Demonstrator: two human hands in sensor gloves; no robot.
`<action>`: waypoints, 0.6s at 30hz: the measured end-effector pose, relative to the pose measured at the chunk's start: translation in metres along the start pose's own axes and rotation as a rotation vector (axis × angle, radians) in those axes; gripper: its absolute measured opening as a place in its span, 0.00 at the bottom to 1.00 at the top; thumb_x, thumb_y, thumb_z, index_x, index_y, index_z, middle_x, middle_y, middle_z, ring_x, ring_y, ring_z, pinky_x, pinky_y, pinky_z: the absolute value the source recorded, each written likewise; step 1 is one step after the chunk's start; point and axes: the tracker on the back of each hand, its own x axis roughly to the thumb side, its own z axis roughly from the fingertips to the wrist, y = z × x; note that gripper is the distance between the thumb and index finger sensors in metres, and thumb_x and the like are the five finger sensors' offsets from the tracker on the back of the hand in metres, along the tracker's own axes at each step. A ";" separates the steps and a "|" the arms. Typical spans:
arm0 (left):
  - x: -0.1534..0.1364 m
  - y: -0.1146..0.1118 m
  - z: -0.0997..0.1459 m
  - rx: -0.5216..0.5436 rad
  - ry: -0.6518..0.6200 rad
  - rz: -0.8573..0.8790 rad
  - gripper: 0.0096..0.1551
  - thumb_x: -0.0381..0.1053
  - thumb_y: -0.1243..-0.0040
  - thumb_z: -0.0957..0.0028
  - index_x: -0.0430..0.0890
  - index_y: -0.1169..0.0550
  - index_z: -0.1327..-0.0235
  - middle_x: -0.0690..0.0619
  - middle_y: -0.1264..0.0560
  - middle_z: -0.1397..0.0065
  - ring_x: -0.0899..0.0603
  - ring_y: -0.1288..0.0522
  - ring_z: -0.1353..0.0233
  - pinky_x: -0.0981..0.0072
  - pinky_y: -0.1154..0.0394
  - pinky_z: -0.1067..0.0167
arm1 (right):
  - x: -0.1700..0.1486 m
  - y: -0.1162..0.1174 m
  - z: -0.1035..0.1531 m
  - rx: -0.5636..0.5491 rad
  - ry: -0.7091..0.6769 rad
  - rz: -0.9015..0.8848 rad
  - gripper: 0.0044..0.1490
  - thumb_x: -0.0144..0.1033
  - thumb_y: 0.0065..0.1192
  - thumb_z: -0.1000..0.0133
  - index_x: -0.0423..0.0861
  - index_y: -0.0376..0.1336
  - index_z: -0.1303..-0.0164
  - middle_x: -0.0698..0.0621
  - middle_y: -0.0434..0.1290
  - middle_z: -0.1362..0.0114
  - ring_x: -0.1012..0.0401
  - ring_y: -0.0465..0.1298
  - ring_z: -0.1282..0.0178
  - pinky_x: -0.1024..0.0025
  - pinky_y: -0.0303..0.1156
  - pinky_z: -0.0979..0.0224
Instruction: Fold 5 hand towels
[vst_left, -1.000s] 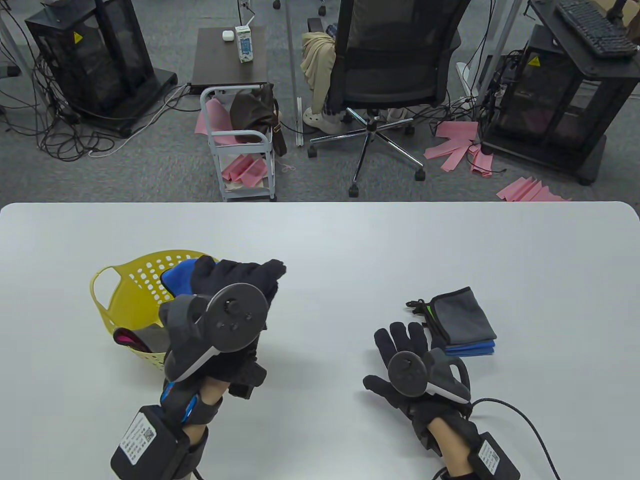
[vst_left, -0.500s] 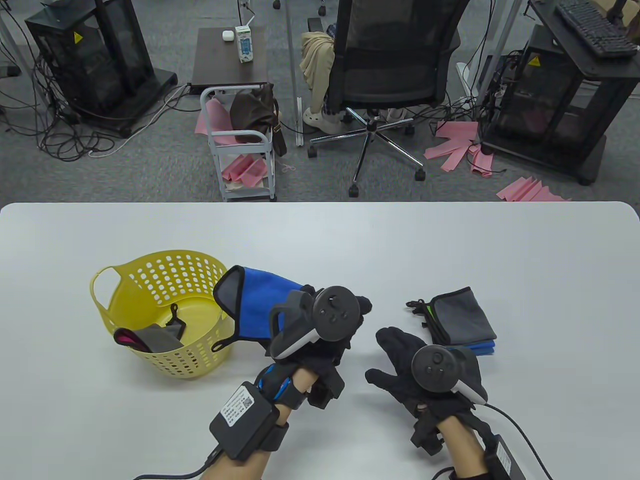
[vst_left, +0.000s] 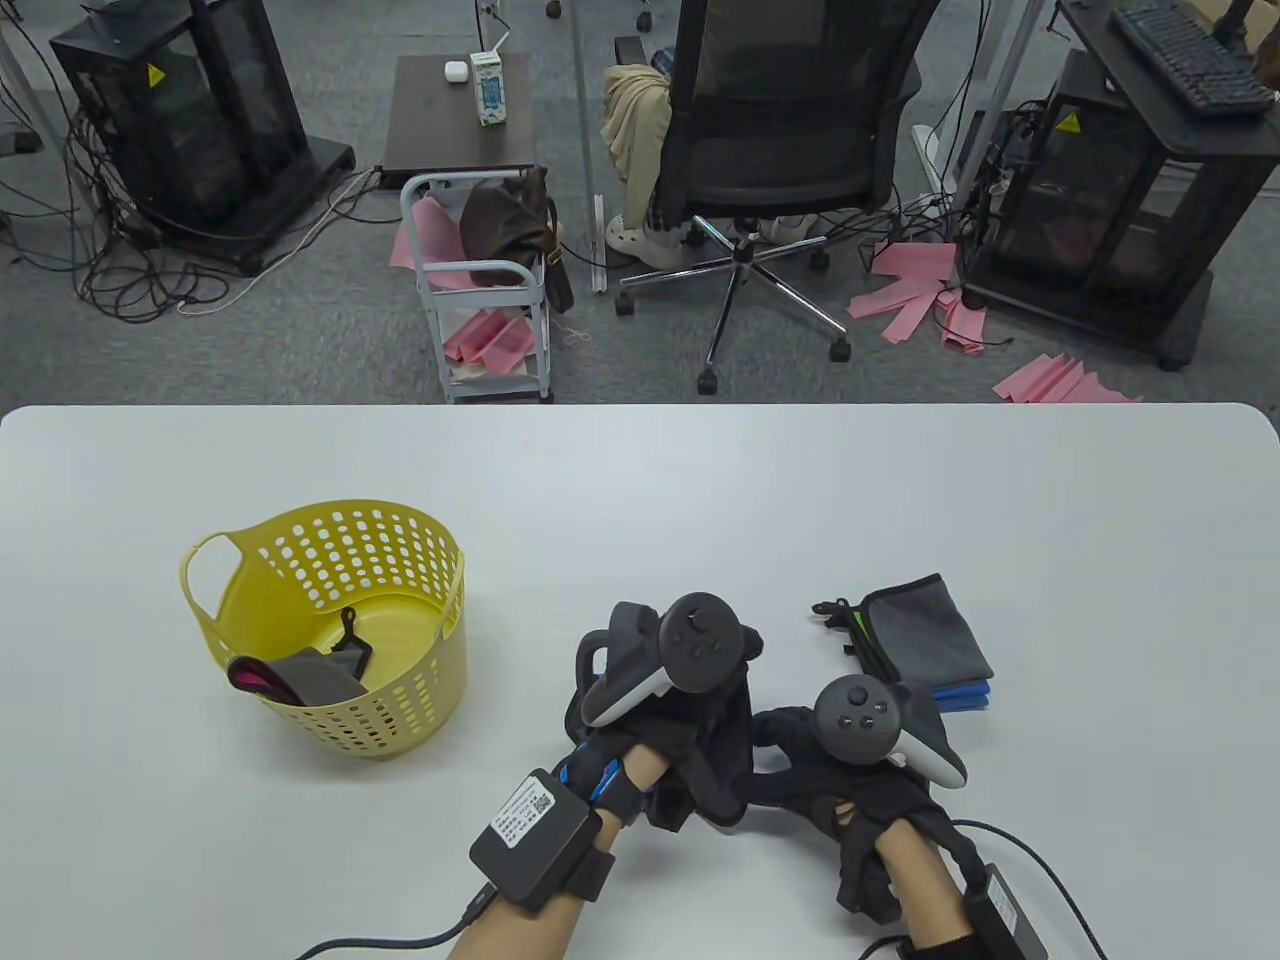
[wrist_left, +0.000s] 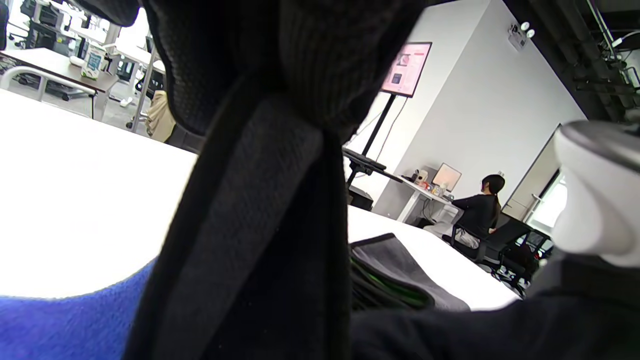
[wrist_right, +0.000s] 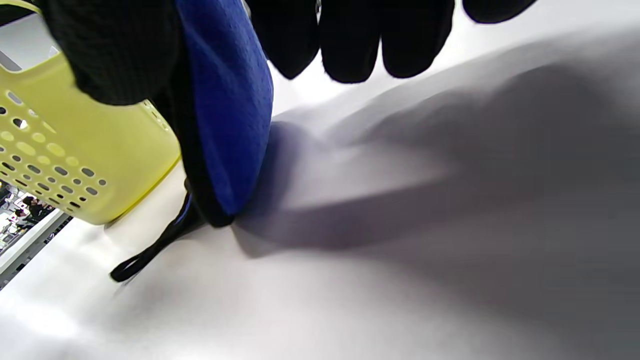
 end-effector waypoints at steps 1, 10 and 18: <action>-0.001 0.002 0.000 0.004 -0.001 0.003 0.22 0.48 0.33 0.46 0.54 0.17 0.38 0.52 0.13 0.41 0.39 0.18 0.35 0.29 0.39 0.28 | 0.002 0.001 0.000 -0.005 0.001 0.004 0.47 0.63 0.61 0.40 0.39 0.57 0.25 0.34 0.58 0.17 0.34 0.61 0.25 0.28 0.55 0.27; -0.009 0.033 0.008 0.065 0.021 0.009 0.22 0.46 0.32 0.46 0.54 0.16 0.38 0.51 0.13 0.40 0.38 0.18 0.34 0.28 0.40 0.27 | 0.013 -0.009 0.002 -0.245 0.019 0.013 0.22 0.39 0.66 0.38 0.46 0.66 0.36 0.42 0.69 0.25 0.41 0.70 0.32 0.34 0.61 0.28; -0.026 0.072 0.024 0.093 0.016 -0.086 0.23 0.45 0.32 0.47 0.58 0.17 0.38 0.53 0.14 0.38 0.39 0.20 0.31 0.27 0.42 0.26 | 0.033 -0.080 0.022 -0.434 0.025 0.154 0.22 0.33 0.64 0.39 0.51 0.64 0.34 0.47 0.76 0.30 0.45 0.75 0.33 0.36 0.65 0.29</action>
